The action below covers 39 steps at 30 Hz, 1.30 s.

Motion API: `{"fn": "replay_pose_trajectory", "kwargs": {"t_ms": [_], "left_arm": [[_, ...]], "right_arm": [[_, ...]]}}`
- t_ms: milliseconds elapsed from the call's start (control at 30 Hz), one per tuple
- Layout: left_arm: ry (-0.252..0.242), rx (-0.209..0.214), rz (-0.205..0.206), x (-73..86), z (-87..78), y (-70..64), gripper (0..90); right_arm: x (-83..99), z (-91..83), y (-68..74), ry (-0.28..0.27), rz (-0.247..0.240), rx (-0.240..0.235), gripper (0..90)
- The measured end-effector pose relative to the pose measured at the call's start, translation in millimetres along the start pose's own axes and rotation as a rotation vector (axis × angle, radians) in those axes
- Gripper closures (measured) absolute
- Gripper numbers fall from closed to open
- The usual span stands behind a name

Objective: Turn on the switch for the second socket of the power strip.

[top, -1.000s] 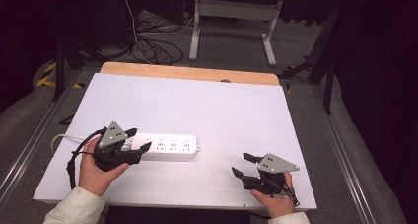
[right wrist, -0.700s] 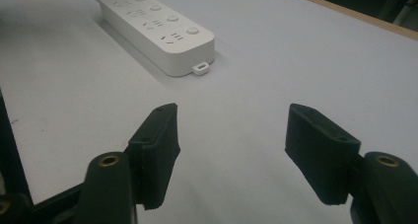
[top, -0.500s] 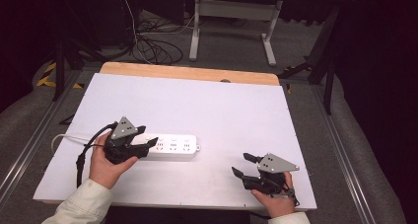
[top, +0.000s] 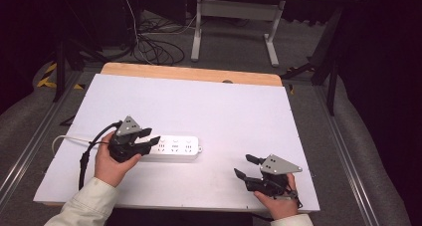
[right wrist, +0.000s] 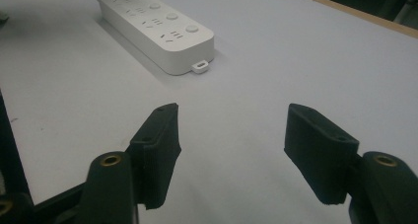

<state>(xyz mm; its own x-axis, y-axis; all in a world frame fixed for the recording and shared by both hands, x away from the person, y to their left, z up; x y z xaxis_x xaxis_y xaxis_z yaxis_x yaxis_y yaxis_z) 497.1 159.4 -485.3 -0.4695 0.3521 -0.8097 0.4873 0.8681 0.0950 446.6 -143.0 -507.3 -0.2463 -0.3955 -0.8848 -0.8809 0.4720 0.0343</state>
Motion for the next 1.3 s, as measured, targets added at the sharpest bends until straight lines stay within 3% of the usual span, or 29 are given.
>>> {"fn": "replay_pose_trajectory", "kwargs": {"t_ms": [167,200,333,467,633,1300], "left_arm": [[0.01,0.023,-0.019,0.6,2.0,1.9,87.7],[0.014,0.029,-0.024,0.8,3.0,1.3,89.8],[0.027,0.081,-0.008,2.8,6.0,-4.2,90.0],[0.041,0.048,0.018,5.2,10.4,-4.2,90.0],[0.063,0.026,0.019,7.6,17.8,-1.7,90.0],[0.086,0.023,0.014,13.0,42.0,-4.6,90.0]], "right_arm": [[0.2,0.2,0.1,0.001,0.0,-0.002,38.9],[0.2,0.3,0.0,0.001,0.0,-0.001,38.9],[0.4,0.5,0.0,-0.001,0.004,-0.004,39.0],[0.4,0.6,0.4,0.0,0.003,-0.007,39.2],[0.8,1.1,0.6,0.005,-0.002,-0.007,39.5],[1.0,0.5,0.9,0.004,-0.001,-0.012,39.7]]}}
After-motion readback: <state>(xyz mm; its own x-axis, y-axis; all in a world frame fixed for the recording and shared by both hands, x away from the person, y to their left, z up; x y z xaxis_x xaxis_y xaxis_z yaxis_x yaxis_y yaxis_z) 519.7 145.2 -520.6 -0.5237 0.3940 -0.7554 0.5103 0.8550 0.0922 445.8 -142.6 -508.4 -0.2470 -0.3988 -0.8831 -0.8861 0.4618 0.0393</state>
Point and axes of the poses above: each handheld gripper's, and its own axes: z roughly forward along the jaws, x roughly out of its underside, y roughly to its left, the point moved 10 cm from there along z, roughly forward along the jaws, and after that the axes turned 13 degrees about -x, right-handed, at the moved point
